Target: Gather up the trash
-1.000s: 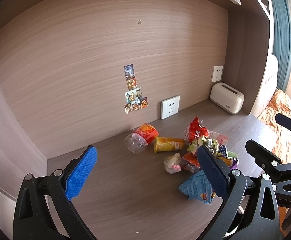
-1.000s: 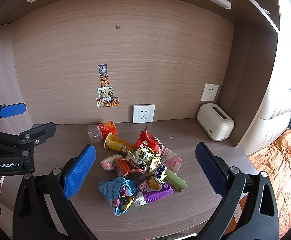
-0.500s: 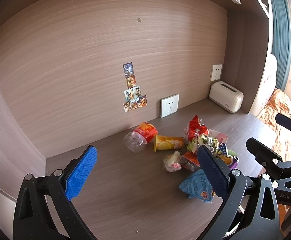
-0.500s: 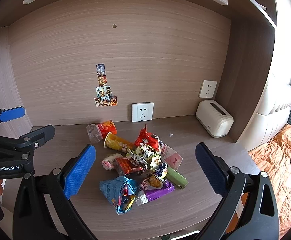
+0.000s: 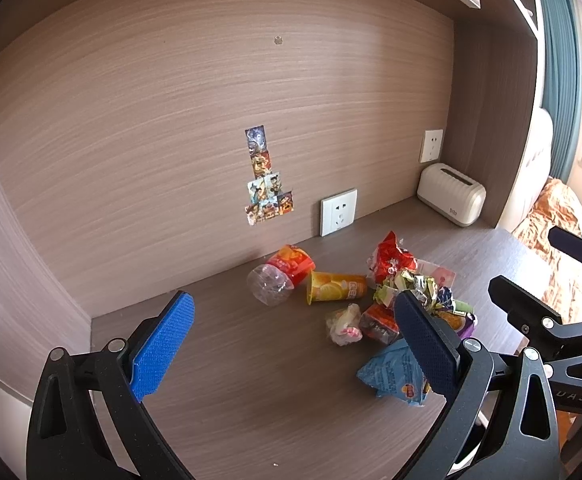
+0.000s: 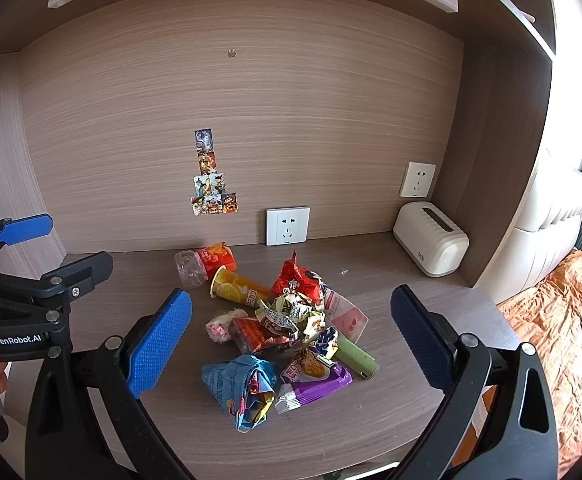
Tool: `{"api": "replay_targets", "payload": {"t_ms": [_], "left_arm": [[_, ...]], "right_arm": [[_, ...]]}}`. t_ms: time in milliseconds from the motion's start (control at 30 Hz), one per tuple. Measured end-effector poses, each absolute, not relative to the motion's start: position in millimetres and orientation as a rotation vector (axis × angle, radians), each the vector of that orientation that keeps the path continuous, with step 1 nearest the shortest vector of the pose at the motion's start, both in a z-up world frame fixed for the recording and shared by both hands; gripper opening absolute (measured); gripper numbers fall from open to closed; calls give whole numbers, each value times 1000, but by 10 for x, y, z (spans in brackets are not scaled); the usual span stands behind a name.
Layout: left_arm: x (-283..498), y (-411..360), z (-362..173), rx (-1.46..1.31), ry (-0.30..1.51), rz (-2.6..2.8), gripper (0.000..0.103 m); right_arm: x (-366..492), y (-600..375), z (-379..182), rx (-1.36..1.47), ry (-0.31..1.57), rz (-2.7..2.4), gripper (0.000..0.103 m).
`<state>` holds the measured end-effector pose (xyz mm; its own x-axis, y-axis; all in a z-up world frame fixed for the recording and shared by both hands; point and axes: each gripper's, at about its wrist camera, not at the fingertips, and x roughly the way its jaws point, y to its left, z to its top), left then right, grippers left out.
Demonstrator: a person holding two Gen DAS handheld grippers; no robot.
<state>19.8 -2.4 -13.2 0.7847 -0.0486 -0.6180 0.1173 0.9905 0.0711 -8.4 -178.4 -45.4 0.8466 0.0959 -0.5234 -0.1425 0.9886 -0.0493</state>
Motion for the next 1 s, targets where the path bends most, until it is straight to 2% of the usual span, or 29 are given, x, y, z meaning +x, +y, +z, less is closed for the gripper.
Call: {"api": "replay_targets", "payload": {"t_ms": [767, 1000], "left_arm": [[165, -1, -134, 94, 668, -108, 98], [198, 11, -280, 98, 681, -185, 98]], "right_arm": [[-110, -1795, -438, -93, 540, 104, 100], [-67, -1893, -505, -92, 547, 78, 100]]}}
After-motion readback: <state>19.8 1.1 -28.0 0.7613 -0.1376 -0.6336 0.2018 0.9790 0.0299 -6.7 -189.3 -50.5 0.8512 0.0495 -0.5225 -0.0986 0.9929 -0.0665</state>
